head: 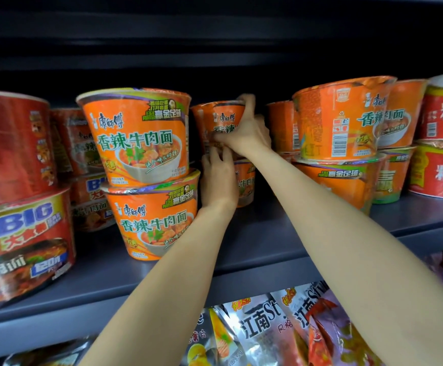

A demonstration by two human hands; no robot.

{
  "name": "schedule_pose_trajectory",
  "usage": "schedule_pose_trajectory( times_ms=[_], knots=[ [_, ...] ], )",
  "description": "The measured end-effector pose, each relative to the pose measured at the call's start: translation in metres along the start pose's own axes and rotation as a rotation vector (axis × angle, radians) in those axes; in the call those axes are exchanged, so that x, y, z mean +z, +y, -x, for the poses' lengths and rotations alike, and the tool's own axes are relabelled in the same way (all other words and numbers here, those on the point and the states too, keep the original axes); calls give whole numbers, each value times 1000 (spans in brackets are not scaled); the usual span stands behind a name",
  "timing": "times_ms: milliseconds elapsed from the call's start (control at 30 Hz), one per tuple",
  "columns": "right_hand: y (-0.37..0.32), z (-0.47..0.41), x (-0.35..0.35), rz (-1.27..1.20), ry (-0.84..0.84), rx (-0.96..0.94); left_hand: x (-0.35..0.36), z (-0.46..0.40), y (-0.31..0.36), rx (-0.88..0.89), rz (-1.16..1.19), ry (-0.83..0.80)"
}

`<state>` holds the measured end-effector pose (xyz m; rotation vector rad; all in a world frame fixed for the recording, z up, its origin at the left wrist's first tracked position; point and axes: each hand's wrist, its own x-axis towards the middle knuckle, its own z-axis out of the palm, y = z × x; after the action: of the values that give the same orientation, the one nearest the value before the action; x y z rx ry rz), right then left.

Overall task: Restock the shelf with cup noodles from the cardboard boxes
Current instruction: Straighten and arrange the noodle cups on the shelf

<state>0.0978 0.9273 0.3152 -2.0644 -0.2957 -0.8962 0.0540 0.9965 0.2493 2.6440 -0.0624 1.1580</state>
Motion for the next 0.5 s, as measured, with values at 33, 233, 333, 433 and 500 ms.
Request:
schedule_pose_trajectory(
  times_ms=[33, 233, 333, 433, 500],
  knots=[
    [1, 0, 0, 25, 25, 3, 0, 0, 0, 1, 4, 3],
    [5, -1, -1, 109, 2, 9, -1, 1, -1, 6, 20, 9],
    [5, -1, -3, 85, -42, -13, -1, 1, 0, 4, 22, 15],
    [7, 8, -8, 66, -56, -48, -2, 3, 1, 15, 3, 10],
    [11, 18, -11, 34, -56, -78, -2, 3, 0, 23, 1, 1]
  ],
)
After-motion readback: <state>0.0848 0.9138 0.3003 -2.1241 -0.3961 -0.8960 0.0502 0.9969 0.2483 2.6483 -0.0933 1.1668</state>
